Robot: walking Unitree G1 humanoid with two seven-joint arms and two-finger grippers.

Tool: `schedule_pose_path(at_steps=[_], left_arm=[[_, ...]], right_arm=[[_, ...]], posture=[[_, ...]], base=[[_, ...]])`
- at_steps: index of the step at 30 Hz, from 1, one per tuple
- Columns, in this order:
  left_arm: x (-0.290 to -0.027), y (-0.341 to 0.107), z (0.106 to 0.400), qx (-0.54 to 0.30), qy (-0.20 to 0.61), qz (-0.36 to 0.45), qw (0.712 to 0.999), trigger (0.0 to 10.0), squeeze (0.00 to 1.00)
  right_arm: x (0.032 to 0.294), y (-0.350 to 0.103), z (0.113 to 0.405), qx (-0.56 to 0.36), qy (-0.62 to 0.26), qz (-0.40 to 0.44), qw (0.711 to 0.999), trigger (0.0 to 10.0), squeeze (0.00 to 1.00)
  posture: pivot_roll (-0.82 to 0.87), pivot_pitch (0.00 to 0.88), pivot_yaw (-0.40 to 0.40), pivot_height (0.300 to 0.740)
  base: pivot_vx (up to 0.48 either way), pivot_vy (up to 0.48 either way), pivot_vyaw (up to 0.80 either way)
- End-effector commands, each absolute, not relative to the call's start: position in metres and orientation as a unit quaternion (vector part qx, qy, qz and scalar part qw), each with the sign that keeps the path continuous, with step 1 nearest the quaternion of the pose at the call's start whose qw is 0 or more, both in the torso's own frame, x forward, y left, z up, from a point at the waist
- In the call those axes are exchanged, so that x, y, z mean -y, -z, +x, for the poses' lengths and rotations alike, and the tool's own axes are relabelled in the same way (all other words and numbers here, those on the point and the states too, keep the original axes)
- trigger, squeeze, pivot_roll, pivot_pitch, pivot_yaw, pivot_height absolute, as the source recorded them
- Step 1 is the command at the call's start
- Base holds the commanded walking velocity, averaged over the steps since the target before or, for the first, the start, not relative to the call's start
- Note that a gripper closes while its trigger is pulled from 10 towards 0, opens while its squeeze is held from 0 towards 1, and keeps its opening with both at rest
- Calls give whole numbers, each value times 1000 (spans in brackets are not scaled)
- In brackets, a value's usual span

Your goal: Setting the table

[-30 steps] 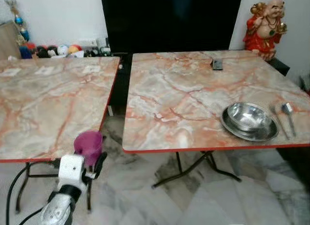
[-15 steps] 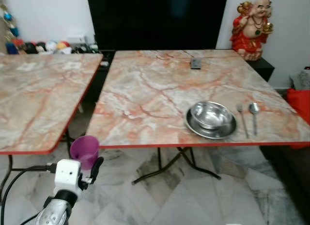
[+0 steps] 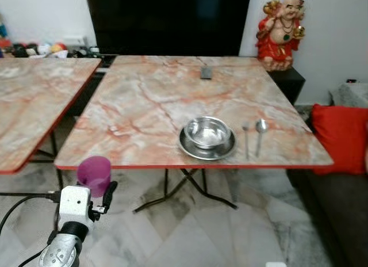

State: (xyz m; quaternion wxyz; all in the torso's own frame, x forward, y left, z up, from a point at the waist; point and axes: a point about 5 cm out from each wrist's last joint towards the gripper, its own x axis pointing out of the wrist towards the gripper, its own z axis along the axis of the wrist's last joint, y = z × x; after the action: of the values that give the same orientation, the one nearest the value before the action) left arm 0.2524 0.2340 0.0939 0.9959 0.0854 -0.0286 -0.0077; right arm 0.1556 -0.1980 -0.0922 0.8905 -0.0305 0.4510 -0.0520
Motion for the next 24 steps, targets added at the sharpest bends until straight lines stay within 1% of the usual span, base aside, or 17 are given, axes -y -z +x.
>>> schedule_pose_path(at_steps=[1,9,16,24], left_arm=[[-232,-95,252,29,6,90,996,10000,0],[-231,-96,250,36,1,80,996,10000,0],[-225,-94,251,27,16,75,997,10000,0],[-223,-94,251,25,21,74,997,10000,0]], right_arm=[[204,92,154,-452,62,-30,889,10000,0],[204,91,156,-451,63,-29,890,10000,0],[204,92,155,-450,65,-28,890,10000,0],[205,91,155,-450,66,-28,890,10000,0]], posture=[[23,13,10,740],[18,30,6,740],[9,40,8,740],[7,47,6,740]], base=[[0,0,0],[0,0,0],[0,0,0],[285,0,0]])
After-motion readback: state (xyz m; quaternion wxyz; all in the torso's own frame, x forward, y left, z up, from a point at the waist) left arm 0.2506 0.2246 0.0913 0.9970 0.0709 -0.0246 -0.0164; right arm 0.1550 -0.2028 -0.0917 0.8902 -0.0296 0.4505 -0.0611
